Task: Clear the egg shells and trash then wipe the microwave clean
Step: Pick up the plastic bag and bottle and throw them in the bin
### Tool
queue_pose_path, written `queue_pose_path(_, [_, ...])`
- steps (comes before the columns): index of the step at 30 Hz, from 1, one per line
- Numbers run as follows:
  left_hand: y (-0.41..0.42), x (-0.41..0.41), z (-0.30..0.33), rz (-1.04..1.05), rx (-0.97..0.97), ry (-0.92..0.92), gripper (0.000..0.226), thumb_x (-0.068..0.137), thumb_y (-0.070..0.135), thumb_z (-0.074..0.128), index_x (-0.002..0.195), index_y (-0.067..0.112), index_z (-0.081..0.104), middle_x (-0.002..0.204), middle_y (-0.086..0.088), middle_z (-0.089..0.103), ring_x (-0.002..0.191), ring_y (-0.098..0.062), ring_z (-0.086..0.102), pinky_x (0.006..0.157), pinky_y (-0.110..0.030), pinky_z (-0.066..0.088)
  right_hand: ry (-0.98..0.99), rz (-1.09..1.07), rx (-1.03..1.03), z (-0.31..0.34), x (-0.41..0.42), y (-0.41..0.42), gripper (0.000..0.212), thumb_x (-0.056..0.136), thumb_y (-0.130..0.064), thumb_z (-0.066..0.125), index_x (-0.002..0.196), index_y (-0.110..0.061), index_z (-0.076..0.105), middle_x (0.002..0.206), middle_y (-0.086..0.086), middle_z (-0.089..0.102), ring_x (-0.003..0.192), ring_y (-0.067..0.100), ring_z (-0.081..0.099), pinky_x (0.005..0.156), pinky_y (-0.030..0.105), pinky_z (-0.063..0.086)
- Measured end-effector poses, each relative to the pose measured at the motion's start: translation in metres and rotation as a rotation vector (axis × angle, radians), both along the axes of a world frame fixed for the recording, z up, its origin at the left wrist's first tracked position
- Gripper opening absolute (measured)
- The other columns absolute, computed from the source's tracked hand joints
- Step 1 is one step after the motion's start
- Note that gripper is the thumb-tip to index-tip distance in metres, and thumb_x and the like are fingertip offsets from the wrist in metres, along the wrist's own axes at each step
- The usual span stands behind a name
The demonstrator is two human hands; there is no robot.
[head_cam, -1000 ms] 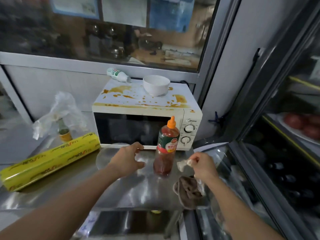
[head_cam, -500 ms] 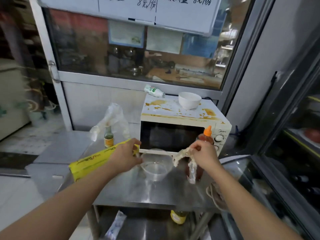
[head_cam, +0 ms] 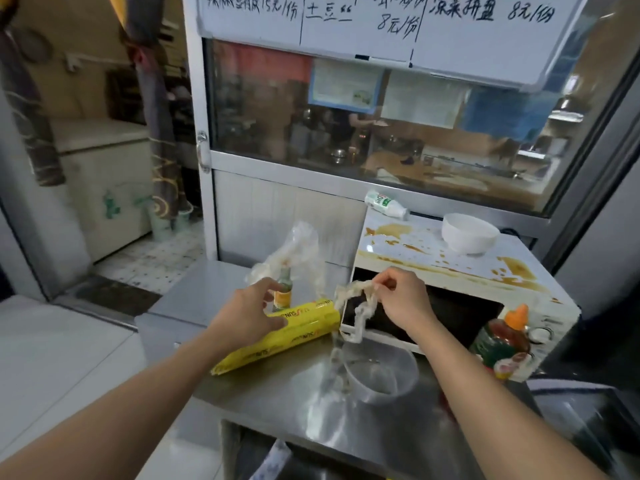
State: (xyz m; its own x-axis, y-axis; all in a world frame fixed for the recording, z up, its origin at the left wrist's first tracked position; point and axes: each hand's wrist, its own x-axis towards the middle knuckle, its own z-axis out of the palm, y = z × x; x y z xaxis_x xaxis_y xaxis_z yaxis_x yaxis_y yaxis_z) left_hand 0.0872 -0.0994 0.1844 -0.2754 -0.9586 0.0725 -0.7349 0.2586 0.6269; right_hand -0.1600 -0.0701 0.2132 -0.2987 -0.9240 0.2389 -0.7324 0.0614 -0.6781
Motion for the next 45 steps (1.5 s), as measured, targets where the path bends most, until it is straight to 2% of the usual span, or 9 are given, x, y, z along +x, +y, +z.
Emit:
queue_pose_path(4, [-0.028,-0.001,0.002,0.045,0.019,-0.027,0.06,0.075,0.029,0.076,0.127,0.023,0.047,0.121,0.0,0.058,0.105,-0.016,0.056,0.09,-0.031,0.049,-0.007,0.043,-0.017,-0.005,0.002,-0.043,0.012,0.089,-0.007,0.053,0.088,-0.014,0.063,0.088,-0.003,0.06,0.076,0.008,0.05,0.058,0.007,0.032])
queue_pose_path(10, [-0.071,-0.008,-0.013,0.146,0.053,-0.049,0.065,0.075,0.032,0.076,0.131,0.023,0.044,0.124,-0.002,0.056,0.105,-0.019,0.057,0.087,-0.035,0.051,-0.03,0.104,-0.01,-0.013,-0.005,-0.095,0.015,0.089,-0.005,0.051,0.083,-0.017,0.059,0.079,-0.006,0.056,0.068,-0.003,0.048,0.053,0.006,0.034])
queue_pose_path(19, [-0.15,-0.03,-0.049,0.278,0.027,-0.188,0.089,0.073,0.039,0.075,0.143,0.025,0.022,0.14,-0.005,0.04,0.124,-0.027,0.044,0.093,-0.043,0.045,-0.111,0.109,-0.032,-0.034,-0.003,-0.139,0.013,0.09,-0.008,0.054,0.084,-0.018,0.059,0.076,-0.012,0.057,0.07,-0.002,0.051,0.055,0.007,0.034])
queue_pose_path(22, [-0.179,-0.033,-0.061,0.29,0.018,-0.284,0.089,0.071,0.042,0.076,0.141,0.024,0.023,0.14,-0.003,0.039,0.125,-0.027,0.042,0.092,-0.043,0.043,-0.138,0.097,-0.071,-0.039,-0.003,-0.145,0.014,0.089,-0.007,0.055,0.083,-0.018,0.06,0.077,-0.012,0.059,0.072,0.002,0.055,0.058,0.007,0.037])
queue_pose_path(25, [-0.201,-0.031,-0.073,0.297,0.035,-0.381,0.076,0.073,0.042,0.074,0.134,0.023,0.034,0.133,-0.002,0.046,0.122,-0.025,0.044,0.091,-0.04,0.042,-0.164,0.09,-0.094,-0.044,-0.003,-0.147,0.02,0.087,-0.005,0.056,0.076,-0.021,0.059,0.074,-0.011,0.061,0.071,0.002,0.057,0.061,0.01,0.04])
queue_pose_path(29, [-0.221,-0.025,-0.075,0.329,-0.073,-0.41,0.026,0.086,0.026,0.056,0.111,0.02,0.053,0.109,-0.006,0.061,0.101,-0.027,0.058,0.071,-0.032,0.042,-0.164,0.083,-0.089,-0.048,-0.001,-0.144,0.025,0.087,-0.004,0.056,0.073,-0.025,0.057,0.075,-0.009,0.062,0.074,0.005,0.057,0.063,0.012,0.04])
queue_pose_path(31, [-0.23,-0.025,-0.07,0.342,-0.14,-0.375,0.014,0.087,0.018,0.049,0.099,0.018,0.055,0.099,-0.007,0.064,0.091,-0.03,0.06,0.066,-0.03,0.039,-0.157,0.069,-0.088,-0.048,0.0,-0.144,0.022,0.087,-0.003,0.056,0.075,-0.022,0.058,0.076,-0.008,0.062,0.075,0.007,0.057,0.064,0.012,0.04])
queue_pose_path(36, [-0.254,-0.027,-0.041,0.358,-0.276,-0.288,0.012,0.087,0.011,0.043,0.077,0.015,0.049,0.076,-0.009,0.061,0.073,-0.032,0.059,0.057,-0.029,0.039,-0.16,0.015,-0.09,-0.043,0.005,-0.141,0.022,0.086,-0.002,0.056,0.074,-0.021,0.058,0.076,-0.005,0.063,0.075,0.007,0.057,0.064,0.013,0.04])
queue_pose_path(45, [-0.268,-0.023,0.039,0.364,-0.41,-0.107,0.014,0.09,0.012,0.041,0.077,0.01,0.048,0.073,-0.013,0.057,0.065,-0.032,0.053,0.057,-0.031,0.037,-0.162,-0.042,-0.109,-0.019,0.015,-0.132,0.019,0.088,-0.005,0.056,0.076,-0.018,0.06,0.079,-0.003,0.065,0.077,0.013,0.058,0.066,0.018,0.042])
